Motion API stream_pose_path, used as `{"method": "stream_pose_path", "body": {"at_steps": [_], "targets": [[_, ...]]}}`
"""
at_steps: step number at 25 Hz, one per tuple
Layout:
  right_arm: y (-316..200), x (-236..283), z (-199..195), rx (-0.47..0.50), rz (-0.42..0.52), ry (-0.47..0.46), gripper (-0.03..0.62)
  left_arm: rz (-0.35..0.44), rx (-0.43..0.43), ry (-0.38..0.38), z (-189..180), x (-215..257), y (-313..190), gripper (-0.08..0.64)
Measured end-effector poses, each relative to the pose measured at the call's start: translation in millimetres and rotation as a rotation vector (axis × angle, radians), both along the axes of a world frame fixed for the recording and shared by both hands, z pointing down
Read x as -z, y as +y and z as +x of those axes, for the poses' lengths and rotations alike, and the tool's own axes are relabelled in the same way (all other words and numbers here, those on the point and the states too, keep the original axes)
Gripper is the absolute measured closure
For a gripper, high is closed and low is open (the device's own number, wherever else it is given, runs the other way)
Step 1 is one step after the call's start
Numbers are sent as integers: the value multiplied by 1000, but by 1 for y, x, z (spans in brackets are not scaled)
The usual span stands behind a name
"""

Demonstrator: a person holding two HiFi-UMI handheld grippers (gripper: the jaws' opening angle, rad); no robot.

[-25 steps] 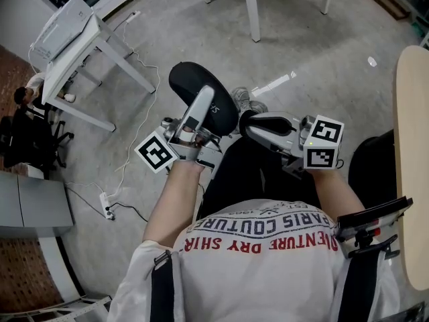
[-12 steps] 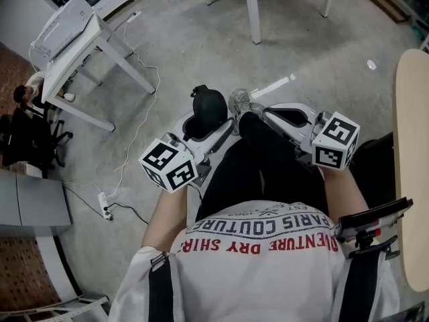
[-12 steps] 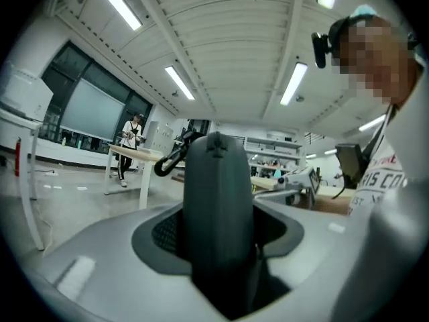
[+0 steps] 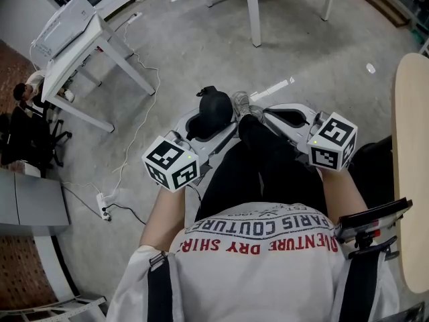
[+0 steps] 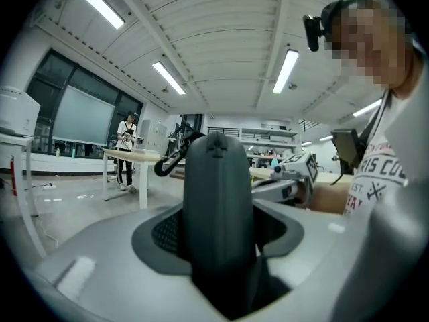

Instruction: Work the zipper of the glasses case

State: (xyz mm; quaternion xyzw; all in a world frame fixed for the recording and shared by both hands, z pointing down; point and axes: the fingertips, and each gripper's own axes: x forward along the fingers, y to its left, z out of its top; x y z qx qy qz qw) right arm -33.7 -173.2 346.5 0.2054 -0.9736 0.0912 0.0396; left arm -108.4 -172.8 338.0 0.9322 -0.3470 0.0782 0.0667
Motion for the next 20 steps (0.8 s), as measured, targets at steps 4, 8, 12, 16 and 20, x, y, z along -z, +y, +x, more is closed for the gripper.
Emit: {"method": "stream_pose_path", "body": {"at_steps": [4,8,12,16,20], "targets": [[1,-1,-1,1,11,19,597,-1,-18,-2,3,-1,2,307],[0,-2,0,-1,4,9,597,-1,-31,-2,7,-3,3,307],[-1,-2,0,0,-8,0,597,-7,-36,-4,7,-5,3,307],[0,-4,-2,7,-11,12,595,-9,-47,7,9,-3,4,307],[0,-3,-5,10,-14,12,597,-15,-59,26,8,0,4,307]]}}
